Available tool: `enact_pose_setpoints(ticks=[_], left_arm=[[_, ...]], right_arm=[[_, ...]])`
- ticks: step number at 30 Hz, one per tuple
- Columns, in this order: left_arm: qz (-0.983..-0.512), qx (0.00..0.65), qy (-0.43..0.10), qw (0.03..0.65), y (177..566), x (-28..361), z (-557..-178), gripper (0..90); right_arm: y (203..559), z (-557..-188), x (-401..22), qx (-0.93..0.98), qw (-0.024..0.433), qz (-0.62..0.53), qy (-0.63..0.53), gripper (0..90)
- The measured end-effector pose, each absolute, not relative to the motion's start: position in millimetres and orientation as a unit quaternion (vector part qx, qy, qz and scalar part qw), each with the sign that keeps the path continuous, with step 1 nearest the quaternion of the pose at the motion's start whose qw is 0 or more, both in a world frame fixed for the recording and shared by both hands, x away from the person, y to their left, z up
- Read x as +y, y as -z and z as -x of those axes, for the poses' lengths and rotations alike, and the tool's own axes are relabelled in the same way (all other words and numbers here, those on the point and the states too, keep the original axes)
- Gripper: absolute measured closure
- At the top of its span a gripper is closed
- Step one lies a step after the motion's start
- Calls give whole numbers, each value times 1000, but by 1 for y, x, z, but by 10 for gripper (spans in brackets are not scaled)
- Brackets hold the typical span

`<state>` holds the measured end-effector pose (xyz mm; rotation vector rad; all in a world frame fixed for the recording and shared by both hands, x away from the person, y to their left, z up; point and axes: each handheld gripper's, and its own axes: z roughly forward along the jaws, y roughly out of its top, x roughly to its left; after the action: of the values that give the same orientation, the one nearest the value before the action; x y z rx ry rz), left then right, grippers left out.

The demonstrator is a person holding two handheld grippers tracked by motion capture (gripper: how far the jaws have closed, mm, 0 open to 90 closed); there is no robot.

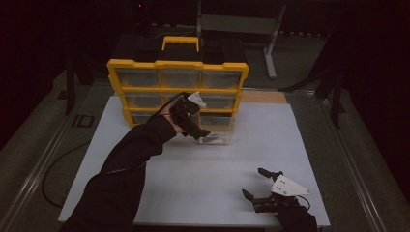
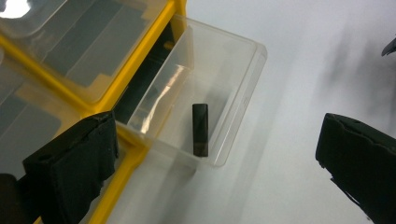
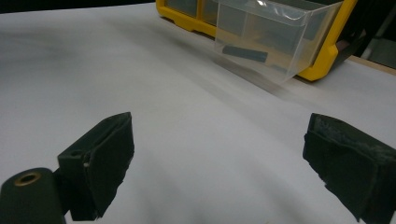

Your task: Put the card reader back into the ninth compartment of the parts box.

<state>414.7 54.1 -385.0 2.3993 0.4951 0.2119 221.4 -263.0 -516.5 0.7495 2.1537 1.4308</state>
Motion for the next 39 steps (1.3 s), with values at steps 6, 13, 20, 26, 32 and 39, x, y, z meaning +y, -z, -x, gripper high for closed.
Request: enact_pose_setpoints(ticks=[6,13,20,26,32,39], left_arm=[[-920,190,-80,333,389,66,-407,4],[-917,196,-85,337,391,85,-395,4],[-912,204,-86,347,397,101,-384,4],[-907,211,-88,354,402,115,-374,5],[-906,213,-91,354,411,127,-364,4],[-903,218,-93,358,420,138,-355,4]], right_arm=[[516,-221,-262,780,225,-272,-517,90],[516,-221,-262,781,223,-274,-515,91],[516,-221,-262,780,226,-274,-515,90],[516,-221,-262,781,225,-275,-514,91],[516,-221,-262,781,225,-276,-513,90],[516,-221,-262,781,225,-276,-513,90]])
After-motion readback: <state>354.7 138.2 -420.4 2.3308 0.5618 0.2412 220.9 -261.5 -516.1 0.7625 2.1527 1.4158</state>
